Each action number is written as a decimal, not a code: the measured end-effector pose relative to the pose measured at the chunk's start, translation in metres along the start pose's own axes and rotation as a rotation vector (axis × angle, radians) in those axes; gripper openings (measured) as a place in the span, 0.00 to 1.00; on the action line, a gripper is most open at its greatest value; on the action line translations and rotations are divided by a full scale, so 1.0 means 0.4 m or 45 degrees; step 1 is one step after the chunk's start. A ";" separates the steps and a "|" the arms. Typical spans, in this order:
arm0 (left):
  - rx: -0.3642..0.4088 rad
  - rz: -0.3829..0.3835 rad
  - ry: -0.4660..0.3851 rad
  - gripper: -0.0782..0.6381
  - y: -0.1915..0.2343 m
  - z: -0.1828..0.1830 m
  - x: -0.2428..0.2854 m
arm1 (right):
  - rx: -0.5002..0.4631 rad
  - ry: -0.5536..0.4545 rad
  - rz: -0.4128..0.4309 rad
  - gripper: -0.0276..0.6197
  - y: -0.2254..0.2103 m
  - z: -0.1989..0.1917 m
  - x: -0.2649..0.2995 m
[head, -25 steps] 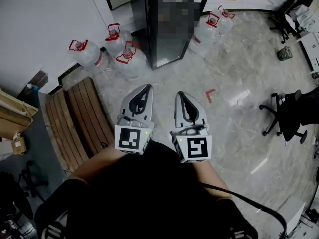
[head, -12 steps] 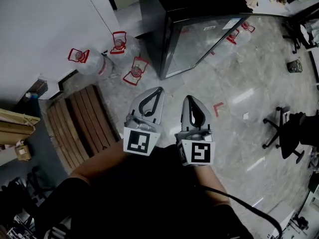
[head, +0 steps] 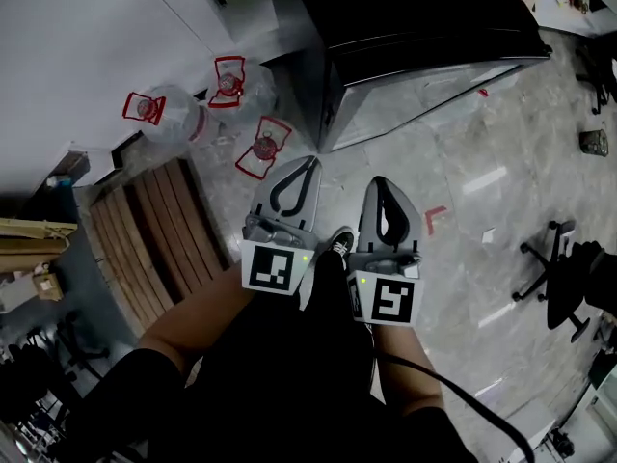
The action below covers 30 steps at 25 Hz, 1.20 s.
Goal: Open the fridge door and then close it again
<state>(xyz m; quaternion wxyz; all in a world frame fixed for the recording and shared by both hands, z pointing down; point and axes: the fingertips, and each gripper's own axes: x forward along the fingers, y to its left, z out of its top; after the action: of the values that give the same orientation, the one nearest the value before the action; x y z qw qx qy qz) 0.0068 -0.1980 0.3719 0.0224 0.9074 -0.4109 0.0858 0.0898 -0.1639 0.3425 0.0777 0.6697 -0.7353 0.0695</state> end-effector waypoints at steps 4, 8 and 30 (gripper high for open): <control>0.016 -0.046 -0.018 0.18 0.011 -0.083 0.093 | 0.041 0.027 0.018 0.07 -0.038 -0.098 0.063; 0.075 -0.104 -0.053 0.23 0.008 -0.155 0.167 | 0.074 0.087 0.004 0.07 -0.073 -0.205 0.096; 0.001 -0.018 -0.079 0.22 0.013 -0.226 0.275 | 0.114 0.149 -0.044 0.07 -0.175 -0.381 0.069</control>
<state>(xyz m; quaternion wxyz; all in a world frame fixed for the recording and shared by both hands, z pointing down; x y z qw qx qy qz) 0.0619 -0.2732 0.4798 0.0100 0.9125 -0.4049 0.0575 0.1602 -0.1660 0.4971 0.0916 0.6798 -0.7141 0.1399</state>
